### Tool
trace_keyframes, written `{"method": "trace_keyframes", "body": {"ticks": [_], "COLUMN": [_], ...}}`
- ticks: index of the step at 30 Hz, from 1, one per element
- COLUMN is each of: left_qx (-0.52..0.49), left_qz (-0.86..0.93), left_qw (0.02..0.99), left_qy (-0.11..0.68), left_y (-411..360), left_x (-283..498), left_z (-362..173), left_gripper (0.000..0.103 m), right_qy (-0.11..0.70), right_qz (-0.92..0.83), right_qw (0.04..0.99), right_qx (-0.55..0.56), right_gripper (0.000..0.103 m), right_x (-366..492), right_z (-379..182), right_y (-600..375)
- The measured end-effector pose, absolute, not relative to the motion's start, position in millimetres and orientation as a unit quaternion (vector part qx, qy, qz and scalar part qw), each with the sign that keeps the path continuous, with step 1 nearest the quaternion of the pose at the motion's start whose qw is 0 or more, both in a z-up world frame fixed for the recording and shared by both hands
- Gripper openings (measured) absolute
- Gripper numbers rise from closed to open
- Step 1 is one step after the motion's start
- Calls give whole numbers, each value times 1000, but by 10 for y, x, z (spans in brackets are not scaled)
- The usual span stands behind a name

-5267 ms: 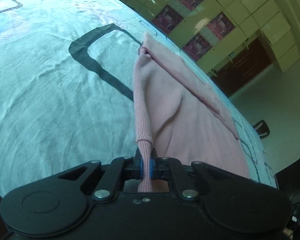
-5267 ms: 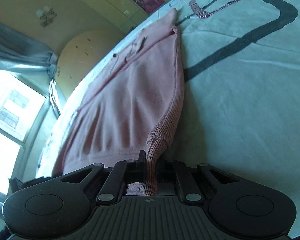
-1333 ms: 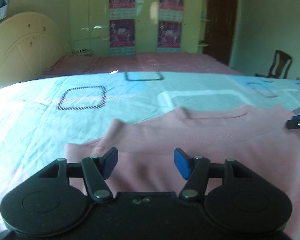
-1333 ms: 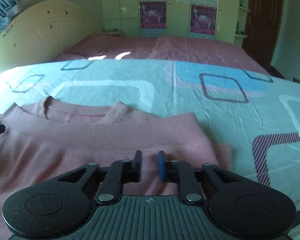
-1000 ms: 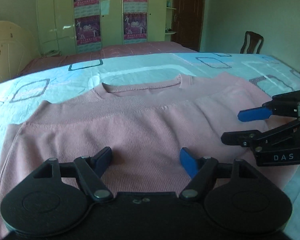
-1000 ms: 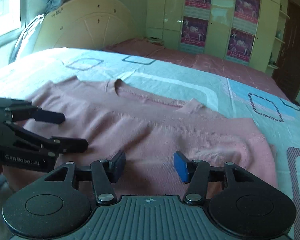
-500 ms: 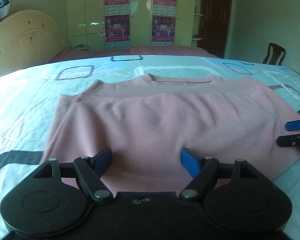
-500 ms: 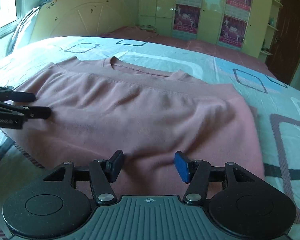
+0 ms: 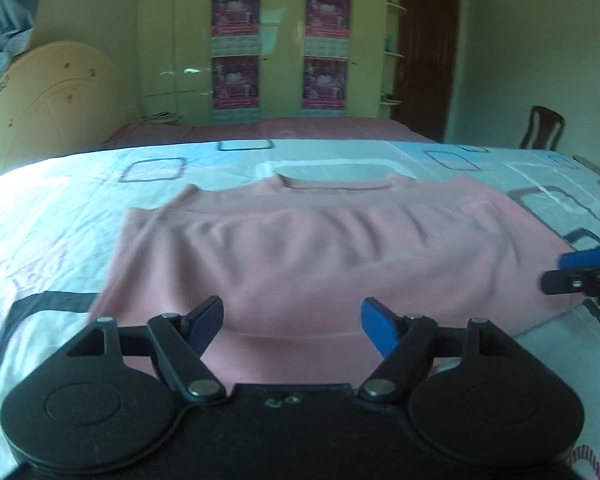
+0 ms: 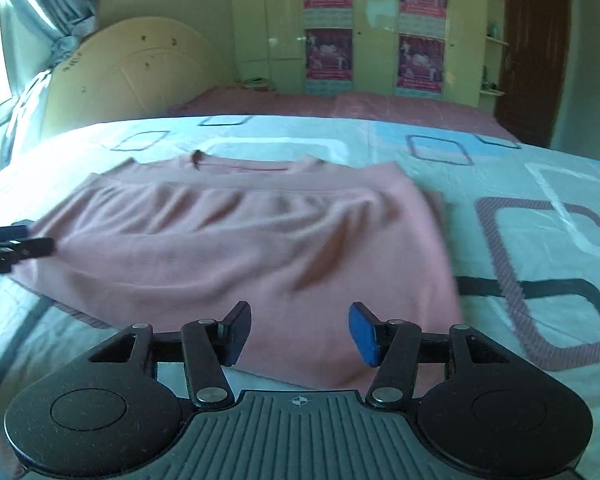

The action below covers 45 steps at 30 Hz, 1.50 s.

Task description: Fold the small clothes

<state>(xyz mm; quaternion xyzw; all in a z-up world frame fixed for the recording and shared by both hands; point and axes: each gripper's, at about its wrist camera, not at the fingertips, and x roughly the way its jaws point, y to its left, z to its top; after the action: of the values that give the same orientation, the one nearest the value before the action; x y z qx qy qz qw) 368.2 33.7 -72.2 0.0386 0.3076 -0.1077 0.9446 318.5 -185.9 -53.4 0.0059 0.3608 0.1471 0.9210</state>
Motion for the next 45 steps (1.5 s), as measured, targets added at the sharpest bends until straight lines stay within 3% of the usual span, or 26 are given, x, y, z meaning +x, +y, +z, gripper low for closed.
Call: {"method": "trace_keyframes", "body": {"ticks": [7, 11, 15, 16, 17, 21, 45], "left_qx": [61, 46, 17, 8, 11, 41, 16], "left_qz": [-100, -54, -22, -30, -29, -17, 1], "left_qw": [926, 944, 932, 933, 934, 934, 926], "left_qy": [359, 323, 360, 358, 357, 354, 377], "left_y": [111, 597, 1097, 1165, 1179, 1087, 1090], "left_x": [3704, 3554, 3600, 3589, 3575, 3539, 3581], "left_z": [-1035, -885, -1002, -1010, -994, -932, -972], "left_gripper": [76, 75, 77, 76, 76, 76, 77], "right_qy": [410, 376, 378, 390, 408, 399, 422], "right_qz": [172, 143, 66, 50, 36, 28, 48], "right_qw": [895, 915, 923, 919, 912, 915, 905], "right_qx": [-35, -22, 16, 18, 22, 48, 14], "right_gripper": [55, 55, 54, 50, 39, 31, 31], "right_x": [3288, 3209, 3245, 3261, 3284, 3176, 3168], "right_z": [-882, -731, -743, -796, -854, -817, -882], "right_y": [-1344, -1748, -2324, -2429, -2553, -2772, -2753]}}
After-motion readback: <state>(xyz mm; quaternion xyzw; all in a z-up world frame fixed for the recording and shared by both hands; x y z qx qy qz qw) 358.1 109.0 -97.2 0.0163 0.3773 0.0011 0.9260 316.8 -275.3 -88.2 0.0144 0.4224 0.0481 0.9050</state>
